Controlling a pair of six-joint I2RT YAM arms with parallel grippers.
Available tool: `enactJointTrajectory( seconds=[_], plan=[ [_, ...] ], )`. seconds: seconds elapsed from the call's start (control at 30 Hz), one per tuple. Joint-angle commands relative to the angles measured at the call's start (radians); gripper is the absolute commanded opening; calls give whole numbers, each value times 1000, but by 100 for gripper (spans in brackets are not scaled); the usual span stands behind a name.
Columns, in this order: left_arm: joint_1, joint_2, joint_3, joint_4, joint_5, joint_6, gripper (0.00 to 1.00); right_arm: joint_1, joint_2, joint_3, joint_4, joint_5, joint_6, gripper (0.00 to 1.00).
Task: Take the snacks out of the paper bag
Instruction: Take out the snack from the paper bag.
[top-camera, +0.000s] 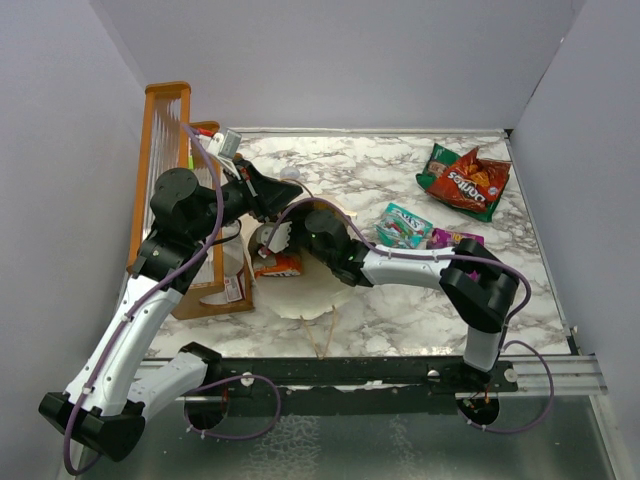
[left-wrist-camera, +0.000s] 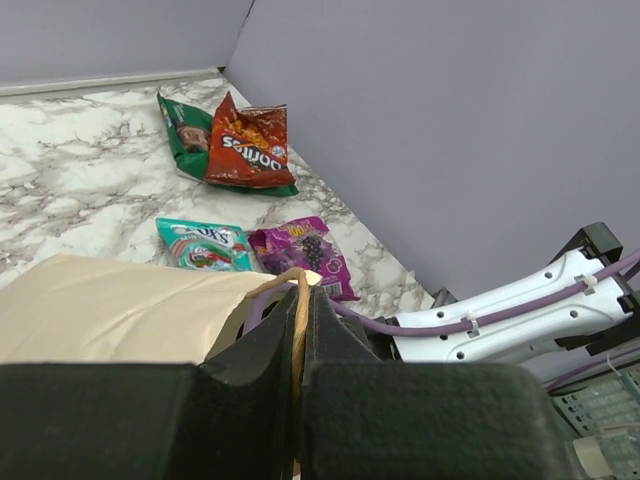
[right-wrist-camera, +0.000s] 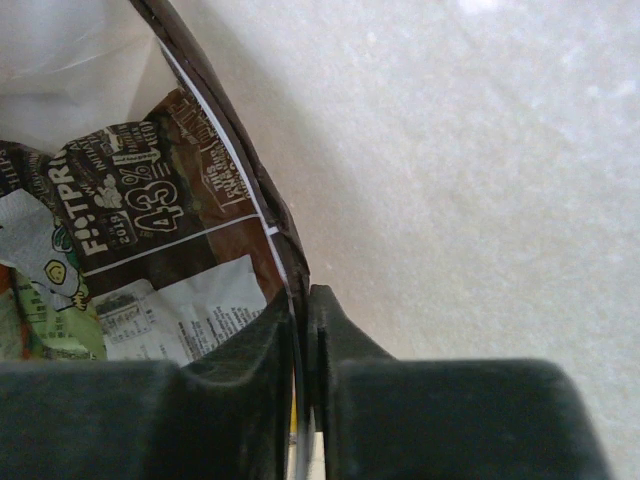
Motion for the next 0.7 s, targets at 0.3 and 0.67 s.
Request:
enactJointTrajectory(
  seconds=[0.3,0.67],
  plan=[
    [2,-26,36,-22,-119,18,0,0,-163,-75,5,-145,139,1],
    [2,-22,68,-81,-226,26,0,0,-295,-98,-33,-205,196,1]
  ],
)
